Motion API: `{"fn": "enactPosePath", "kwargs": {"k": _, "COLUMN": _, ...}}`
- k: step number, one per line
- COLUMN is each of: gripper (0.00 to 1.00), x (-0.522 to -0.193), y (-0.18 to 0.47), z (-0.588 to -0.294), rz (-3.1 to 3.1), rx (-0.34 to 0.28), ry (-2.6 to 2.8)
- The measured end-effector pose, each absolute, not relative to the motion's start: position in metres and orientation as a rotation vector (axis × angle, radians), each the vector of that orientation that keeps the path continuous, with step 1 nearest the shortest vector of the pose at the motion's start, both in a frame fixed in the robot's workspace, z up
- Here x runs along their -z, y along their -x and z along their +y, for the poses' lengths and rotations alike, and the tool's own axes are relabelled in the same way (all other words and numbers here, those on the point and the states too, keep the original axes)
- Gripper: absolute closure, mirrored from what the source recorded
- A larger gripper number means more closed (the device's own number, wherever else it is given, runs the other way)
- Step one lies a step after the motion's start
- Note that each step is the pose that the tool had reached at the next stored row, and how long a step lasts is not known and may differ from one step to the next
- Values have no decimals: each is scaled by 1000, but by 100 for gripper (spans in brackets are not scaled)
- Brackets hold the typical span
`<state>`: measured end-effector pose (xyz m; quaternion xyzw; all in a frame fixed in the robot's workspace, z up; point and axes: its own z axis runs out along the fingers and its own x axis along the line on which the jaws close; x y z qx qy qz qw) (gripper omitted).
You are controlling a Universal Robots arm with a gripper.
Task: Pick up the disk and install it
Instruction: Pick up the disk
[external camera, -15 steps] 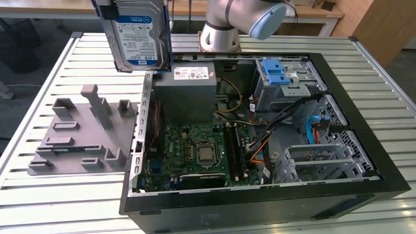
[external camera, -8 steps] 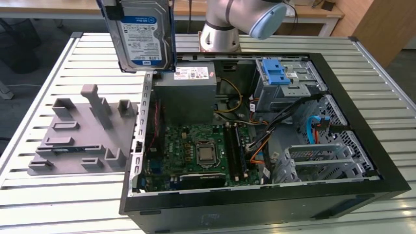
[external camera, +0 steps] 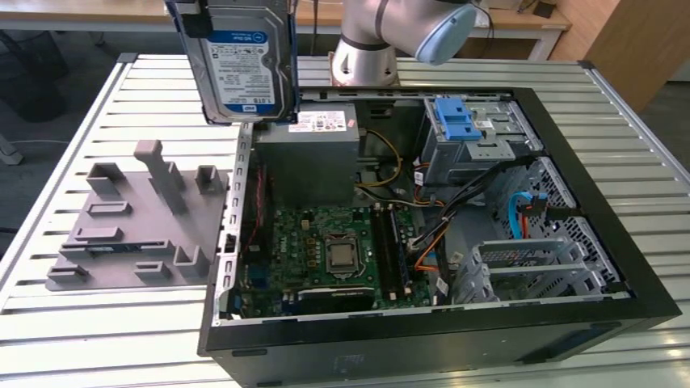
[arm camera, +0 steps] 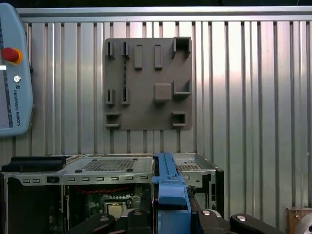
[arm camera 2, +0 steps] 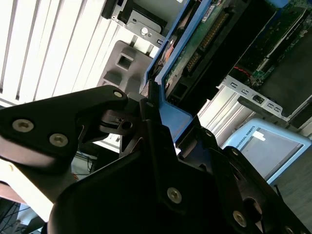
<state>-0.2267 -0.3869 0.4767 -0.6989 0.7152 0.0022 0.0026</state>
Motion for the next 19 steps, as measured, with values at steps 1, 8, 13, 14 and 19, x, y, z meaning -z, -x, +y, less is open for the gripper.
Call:
{"fn": "enactPosePath", "kwargs": {"k": 1, "gripper": 64, "x": -477, "y": 225, "z": -388, "rz": 2243, "rx": -7, "ry": 2192}}
{"fn": "enactPosePath", "kwargs": {"k": 8, "gripper": 64, "x": -477, "y": 216, "z": -391, "rz": 2243, "rx": -7, "ry": 2192}}
{"fn": "enactPosePath", "kwargs": {"k": 13, "gripper": 64, "x": -477, "y": 212, "z": -392, "rz": 2243, "rx": -7, "ry": 2192}}
{"fn": "enactPosePath", "kwargs": {"k": 14, "gripper": 64, "x": -477, "y": 211, "z": -392, "rz": 2243, "rx": -7, "ry": 2192}}
{"fn": "enactPosePath", "kwargs": {"k": 19, "gripper": 64, "x": -477, "y": 205, "z": -393, "rz": 2243, "rx": -7, "ry": 2192}}
